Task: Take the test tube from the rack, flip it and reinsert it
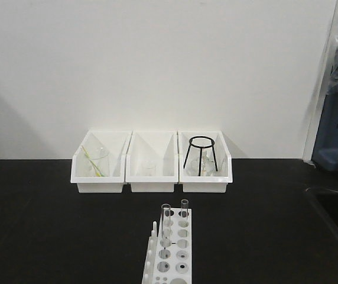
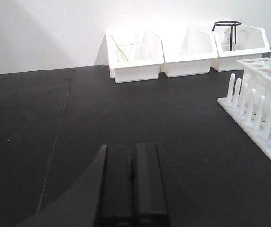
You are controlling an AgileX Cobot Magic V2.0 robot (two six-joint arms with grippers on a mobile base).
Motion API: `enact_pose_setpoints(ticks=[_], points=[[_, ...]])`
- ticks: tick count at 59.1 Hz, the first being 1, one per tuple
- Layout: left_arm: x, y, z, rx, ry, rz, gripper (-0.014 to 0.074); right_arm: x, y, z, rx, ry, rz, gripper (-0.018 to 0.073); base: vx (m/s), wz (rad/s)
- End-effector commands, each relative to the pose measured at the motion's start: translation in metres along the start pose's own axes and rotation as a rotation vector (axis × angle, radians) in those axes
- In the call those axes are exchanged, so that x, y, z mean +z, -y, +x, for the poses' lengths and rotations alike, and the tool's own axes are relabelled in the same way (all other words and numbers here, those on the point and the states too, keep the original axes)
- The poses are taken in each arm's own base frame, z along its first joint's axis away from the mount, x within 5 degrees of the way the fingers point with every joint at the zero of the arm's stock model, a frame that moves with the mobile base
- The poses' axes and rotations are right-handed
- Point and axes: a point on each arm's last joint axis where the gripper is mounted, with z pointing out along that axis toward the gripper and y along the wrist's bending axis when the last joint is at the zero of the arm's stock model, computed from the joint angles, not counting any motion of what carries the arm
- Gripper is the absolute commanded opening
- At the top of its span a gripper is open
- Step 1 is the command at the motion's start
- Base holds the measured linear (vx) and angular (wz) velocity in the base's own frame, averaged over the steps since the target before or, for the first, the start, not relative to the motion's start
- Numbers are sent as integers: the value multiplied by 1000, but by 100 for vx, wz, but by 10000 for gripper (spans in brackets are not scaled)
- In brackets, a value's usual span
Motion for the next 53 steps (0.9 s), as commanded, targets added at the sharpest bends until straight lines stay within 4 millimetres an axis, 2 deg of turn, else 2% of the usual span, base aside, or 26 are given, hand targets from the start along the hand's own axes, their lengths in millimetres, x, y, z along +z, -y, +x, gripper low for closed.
enact_pose_setpoints(ticks=[1,6,9,13,21,26,32,39,46,53], points=[[-1,1,-9,-15,92,14,-7,-1,0,-8,-10,103,-1,-11,0,0],[-1,1,-9,-15,92,14,-7,-3,-1,-18,32,189,-12,-11,0,0],[-1,1,-9,-15,92,14,-7,-6,-1,-30,102,264,-25,-11,0,0],[-1,1,-9,-15,92,14,-7,-12,-2,-50,88,328,-28,-11,0,0],[-1,1,-9,-15,92,14,-6,-27,-3,-107,-3,443,-16,-11,0,0],[-1,1,-9,-15,92,14,-6,-28,-3,-154,-8,487,-16,-11,0,0],[-1,1,-9,-15,92,14,-6,-3,-4,-199,-36,452,-12,-11,0,0],[-1,1,-9,-15,92,14,-6,42,-5,-223,-36,358,-13,-11,0,0],[-1,1,-9,-15,92,14,-6,79,-5,-223,-22,264,-15,-11,0,0],[-1,1,-9,-15,92,14,-6,103,-6,-217,-22,236,-20,-9,0,0]])
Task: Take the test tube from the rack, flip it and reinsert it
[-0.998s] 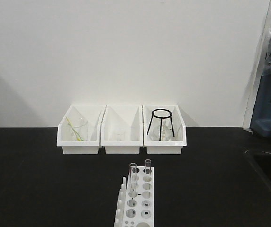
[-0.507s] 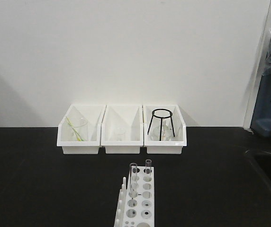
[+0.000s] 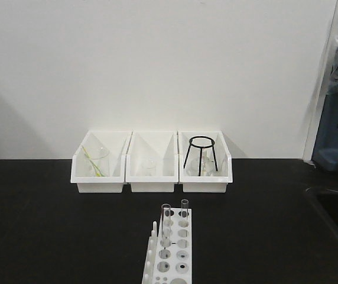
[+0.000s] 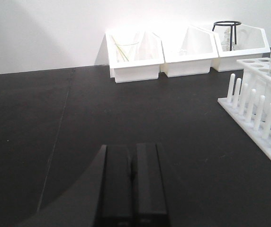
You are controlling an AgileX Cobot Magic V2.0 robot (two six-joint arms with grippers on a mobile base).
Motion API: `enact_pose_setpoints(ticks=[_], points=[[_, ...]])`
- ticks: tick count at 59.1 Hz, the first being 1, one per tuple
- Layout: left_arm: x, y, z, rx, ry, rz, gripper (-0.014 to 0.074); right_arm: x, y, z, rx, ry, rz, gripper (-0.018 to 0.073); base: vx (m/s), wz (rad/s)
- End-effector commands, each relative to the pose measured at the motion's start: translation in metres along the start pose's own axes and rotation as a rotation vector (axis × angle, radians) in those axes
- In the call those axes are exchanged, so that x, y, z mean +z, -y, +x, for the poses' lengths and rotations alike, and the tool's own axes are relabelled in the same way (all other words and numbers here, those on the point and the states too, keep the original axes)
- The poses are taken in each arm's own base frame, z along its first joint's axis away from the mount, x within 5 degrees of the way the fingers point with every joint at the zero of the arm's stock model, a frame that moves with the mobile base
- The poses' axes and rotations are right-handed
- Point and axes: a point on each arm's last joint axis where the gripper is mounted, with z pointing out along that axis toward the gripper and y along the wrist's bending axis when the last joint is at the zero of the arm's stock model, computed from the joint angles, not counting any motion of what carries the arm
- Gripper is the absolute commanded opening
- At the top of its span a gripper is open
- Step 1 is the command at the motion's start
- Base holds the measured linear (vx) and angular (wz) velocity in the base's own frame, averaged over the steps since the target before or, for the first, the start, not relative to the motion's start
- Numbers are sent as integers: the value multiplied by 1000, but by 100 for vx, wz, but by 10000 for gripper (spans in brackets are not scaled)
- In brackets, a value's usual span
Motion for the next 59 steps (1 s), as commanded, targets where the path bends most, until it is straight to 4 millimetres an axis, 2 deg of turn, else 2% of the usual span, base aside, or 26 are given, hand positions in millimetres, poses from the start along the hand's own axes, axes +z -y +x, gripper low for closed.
enact_pose_setpoints(ticks=[1,11,19,24,33,39,44,51,59], points=[[-1,1,-9,-15,92,14,-6,14,0,-13,-13,103,-6,-7,0,0],[-1,1,-9,-15,92,14,-6,25,-1,-10,-12,122,-12,27,0,0],[-1,1,-9,-15,92,14,-6,25,-1,-13,-39,154,-18,130,0,0],[-1,1,-9,-15,92,14,-6,25,-2,-13,-60,159,-22,230,0,0],[-1,1,-9,-15,92,14,-6,25,-2,-13,-63,154,-22,471,0,0],[-1,1,-9,-15,92,14,-6,25,-2,-14,-56,166,-23,564,0,0],[-1,1,-9,-15,92,14,-6,24,-2,-17,-7,201,-30,596,0,0],[-1,1,-9,-15,92,14,-6,26,-3,-17,19,209,-44,585,0,0],[-1,1,-9,-15,92,14,-6,28,-9,2,-27,188,-99,554,0,0]])
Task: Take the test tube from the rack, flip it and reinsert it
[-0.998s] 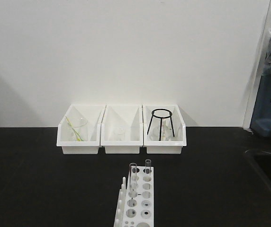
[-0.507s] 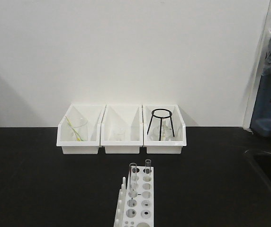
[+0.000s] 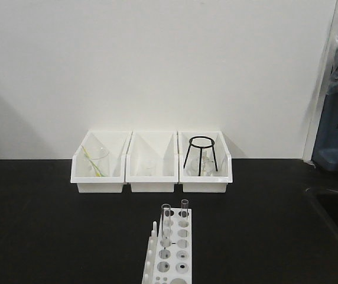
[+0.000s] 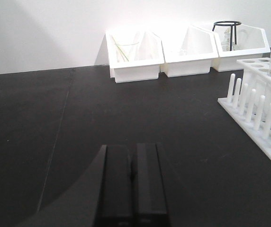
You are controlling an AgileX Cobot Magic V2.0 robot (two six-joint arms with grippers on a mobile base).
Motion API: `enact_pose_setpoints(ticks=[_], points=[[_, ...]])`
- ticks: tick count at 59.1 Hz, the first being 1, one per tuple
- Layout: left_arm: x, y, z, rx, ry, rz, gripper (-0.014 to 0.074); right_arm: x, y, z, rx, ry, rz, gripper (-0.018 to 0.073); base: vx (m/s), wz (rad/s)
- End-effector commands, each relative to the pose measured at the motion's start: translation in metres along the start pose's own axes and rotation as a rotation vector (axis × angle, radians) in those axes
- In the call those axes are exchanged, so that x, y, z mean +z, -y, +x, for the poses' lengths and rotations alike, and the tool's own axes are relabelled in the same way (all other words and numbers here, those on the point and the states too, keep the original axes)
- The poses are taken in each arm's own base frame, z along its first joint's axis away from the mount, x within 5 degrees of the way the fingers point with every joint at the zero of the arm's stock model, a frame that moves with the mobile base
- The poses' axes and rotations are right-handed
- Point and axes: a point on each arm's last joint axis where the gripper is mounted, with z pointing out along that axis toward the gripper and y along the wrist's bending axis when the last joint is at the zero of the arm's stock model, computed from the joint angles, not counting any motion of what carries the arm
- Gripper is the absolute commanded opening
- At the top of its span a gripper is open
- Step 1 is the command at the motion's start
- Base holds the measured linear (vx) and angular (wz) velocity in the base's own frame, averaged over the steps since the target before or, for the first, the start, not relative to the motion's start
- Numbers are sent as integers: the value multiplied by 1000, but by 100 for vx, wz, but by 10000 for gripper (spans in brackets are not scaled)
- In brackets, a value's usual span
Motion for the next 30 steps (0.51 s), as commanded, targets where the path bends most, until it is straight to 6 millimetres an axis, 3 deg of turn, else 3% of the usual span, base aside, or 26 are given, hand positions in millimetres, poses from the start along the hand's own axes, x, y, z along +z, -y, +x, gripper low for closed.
enact_pose_setpoints(ticks=[1,7,19,20,30], points=[[-1,1,-9,-15,92,14,-6,-1,-8,-2,-32,103,-75,548,0,0],[-1,1,-9,-15,92,14,-6,-2,-25,28,-52,69,-210,528,0,0],[-1,1,-9,-15,92,14,-6,3,-78,81,-99,-3,-584,508,0,0],[-1,1,-9,-15,92,14,-6,13,-97,99,-78,-31,-680,508,0,0],[-1,1,-9,-15,92,14,-6,37,-117,120,-38,-53,-762,508,0,0]])
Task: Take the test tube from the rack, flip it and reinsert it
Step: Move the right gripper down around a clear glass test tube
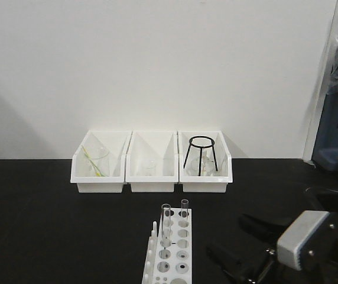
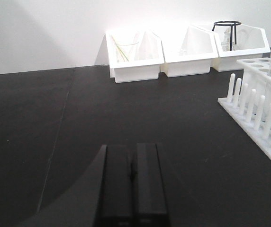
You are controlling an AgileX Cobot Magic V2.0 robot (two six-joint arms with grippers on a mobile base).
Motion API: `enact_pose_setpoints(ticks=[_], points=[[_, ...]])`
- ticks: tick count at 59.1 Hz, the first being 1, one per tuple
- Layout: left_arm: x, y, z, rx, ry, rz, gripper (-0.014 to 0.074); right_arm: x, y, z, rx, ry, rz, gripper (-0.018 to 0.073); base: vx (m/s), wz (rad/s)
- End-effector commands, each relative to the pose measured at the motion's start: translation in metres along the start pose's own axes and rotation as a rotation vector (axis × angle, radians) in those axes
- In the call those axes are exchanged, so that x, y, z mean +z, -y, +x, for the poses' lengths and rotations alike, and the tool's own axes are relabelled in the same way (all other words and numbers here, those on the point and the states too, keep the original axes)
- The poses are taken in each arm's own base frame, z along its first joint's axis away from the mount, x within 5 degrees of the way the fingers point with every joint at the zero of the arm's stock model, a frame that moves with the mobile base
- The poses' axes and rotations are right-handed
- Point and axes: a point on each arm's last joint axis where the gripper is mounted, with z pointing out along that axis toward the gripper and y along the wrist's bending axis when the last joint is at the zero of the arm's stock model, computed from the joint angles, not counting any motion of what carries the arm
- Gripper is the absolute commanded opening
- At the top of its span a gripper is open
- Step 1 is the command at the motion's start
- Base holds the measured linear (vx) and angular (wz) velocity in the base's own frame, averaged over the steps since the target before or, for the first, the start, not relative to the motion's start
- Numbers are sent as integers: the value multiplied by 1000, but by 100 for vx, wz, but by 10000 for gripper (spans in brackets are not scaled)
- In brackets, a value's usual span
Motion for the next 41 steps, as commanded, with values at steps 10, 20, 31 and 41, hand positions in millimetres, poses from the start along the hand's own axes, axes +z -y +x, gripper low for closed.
enact_pose_setpoints(ticks=[10,20,31,41], points=[[-1,1,-9,-15,92,14,-6,43,12,-9,8,138,-71,508,0,0],[-1,1,-9,-15,92,14,-6,68,21,-1,7,120,-89,508,0,0],[-1,1,-9,-15,92,14,-6,95,25,9,34,110,-119,508,0,0],[-1,1,-9,-15,92,14,-6,116,27,19,39,110,-142,508,0,0]])
